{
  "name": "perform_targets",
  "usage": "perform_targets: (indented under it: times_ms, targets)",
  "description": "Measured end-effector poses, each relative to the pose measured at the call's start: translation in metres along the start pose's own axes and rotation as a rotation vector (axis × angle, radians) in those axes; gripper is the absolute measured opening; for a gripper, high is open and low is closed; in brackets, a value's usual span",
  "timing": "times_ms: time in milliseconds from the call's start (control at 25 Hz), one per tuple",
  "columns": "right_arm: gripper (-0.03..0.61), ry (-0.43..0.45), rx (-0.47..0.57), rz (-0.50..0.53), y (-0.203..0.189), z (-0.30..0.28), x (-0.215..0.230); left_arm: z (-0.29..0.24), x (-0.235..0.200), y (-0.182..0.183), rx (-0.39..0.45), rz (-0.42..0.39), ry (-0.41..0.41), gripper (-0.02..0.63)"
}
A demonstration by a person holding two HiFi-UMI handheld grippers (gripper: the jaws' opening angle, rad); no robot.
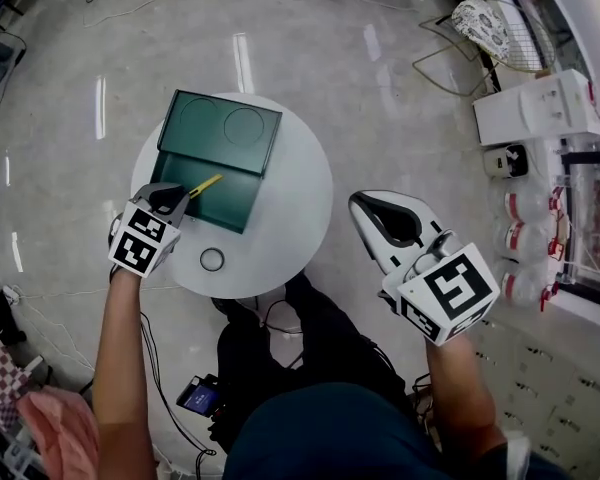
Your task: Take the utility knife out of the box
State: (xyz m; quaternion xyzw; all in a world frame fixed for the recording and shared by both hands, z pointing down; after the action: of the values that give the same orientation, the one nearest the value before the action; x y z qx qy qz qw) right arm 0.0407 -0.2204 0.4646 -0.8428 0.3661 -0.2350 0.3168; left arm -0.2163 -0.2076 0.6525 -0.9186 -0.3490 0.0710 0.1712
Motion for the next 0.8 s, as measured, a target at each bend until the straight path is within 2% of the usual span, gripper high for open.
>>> perform_targets:
  times_ms: [240, 560, 680, 800]
  targets:
    - [0.038, 0.001, -0.026, -0.023, -0.017, -0.01, 0.013, -0.038, -0.007, -0.005, -0.057, -0.007, -0.015, 0.025]
    - [0.038, -0.003, -0.049, -0.046, -0.032, -0.027, 0.027, -0.08, -0.013, -0.011, -0.112, -0.022, -0.051, 0.097]
    - [0.038, -0.002, -0.06, -0.055, -0.036, -0.031, 0.032, -0.095, -0.01, -0.013, -0.155, -0.049, -0.071, 0.134]
    - [0.038, -0.002, -0.067, -0.063, -0.041, -0.035, 0.037, -0.107, -0.01, -0.014, -0.206, -0.109, -0.059, 0.15]
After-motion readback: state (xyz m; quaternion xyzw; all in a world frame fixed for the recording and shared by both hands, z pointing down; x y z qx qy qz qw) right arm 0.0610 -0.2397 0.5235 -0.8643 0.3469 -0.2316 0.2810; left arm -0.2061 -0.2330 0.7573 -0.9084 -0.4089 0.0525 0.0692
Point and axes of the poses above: the fingertips, and each gripper's own axes: z backward along the fingers, x to its right, y out of its top, the point moved 1 cm from there along z, backward along the fingers, and after that the axes turned 10 degrees about -x, right-handed, at the moved point
